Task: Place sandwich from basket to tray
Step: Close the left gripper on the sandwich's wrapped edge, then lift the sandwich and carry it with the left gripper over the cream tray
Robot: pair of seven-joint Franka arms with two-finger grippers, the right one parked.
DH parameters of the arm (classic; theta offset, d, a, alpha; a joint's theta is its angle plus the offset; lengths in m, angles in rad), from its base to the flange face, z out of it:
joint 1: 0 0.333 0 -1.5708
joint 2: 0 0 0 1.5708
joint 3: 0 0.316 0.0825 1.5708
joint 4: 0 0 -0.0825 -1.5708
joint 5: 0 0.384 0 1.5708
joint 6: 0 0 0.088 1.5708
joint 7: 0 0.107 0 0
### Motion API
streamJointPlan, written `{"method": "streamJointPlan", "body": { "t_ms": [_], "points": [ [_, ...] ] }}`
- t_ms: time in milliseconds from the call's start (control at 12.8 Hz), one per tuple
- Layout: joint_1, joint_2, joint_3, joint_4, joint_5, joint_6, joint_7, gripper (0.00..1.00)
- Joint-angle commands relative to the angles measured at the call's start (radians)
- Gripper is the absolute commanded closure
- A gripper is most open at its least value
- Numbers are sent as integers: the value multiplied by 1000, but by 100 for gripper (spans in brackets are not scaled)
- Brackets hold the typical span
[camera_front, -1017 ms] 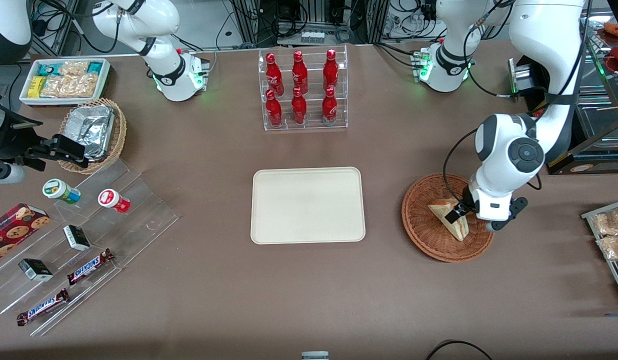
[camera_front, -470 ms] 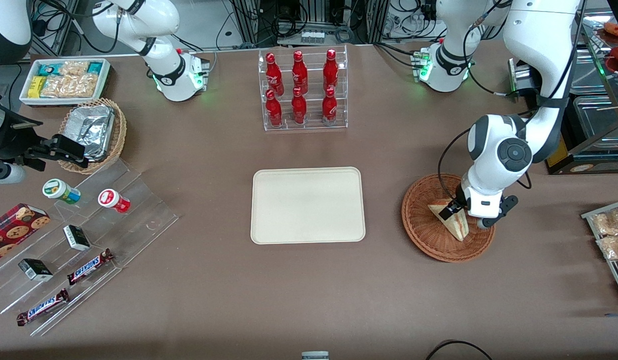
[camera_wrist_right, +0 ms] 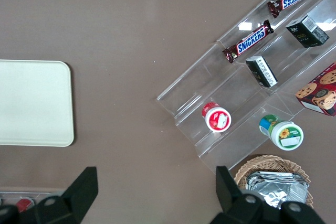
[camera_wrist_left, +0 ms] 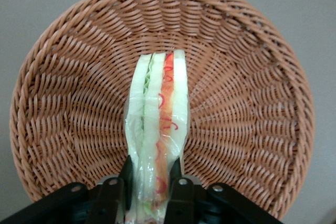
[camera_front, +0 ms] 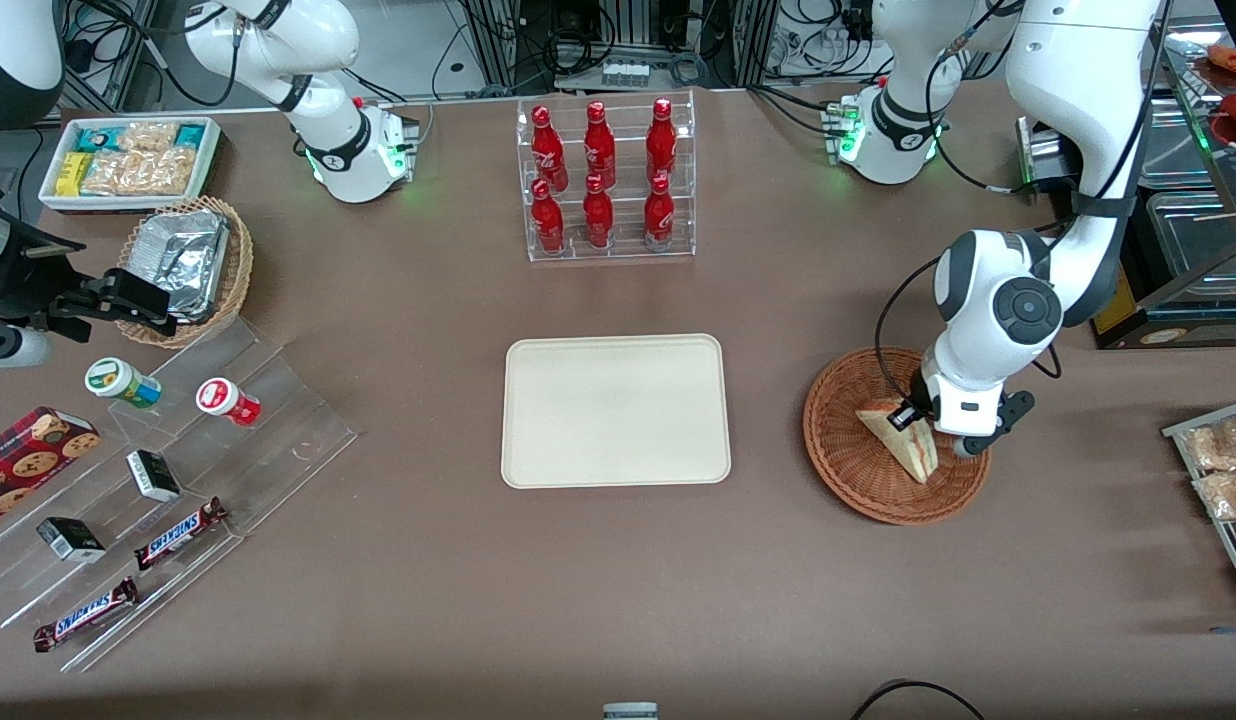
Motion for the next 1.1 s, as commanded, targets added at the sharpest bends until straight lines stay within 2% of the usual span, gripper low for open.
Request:
{"method": "streamJointPlan", "body": {
  "t_ms": [0, 157, 313, 548, 783, 1017],
  "points": [
    [-13, -39, 1, 126, 39, -232, 0, 100],
    [-68, -36, 0, 290, 67, -466, 10, 100],
    [-106, -30, -2, 417, 61, -578, 9, 100],
    [-188, 2, -20, 491, 35, -596, 9, 100],
    [-283, 93, -43, 563, 38, -592, 45, 100],
    [-373, 139, -43, 573, 36, -566, 110, 100]
  ]
}}
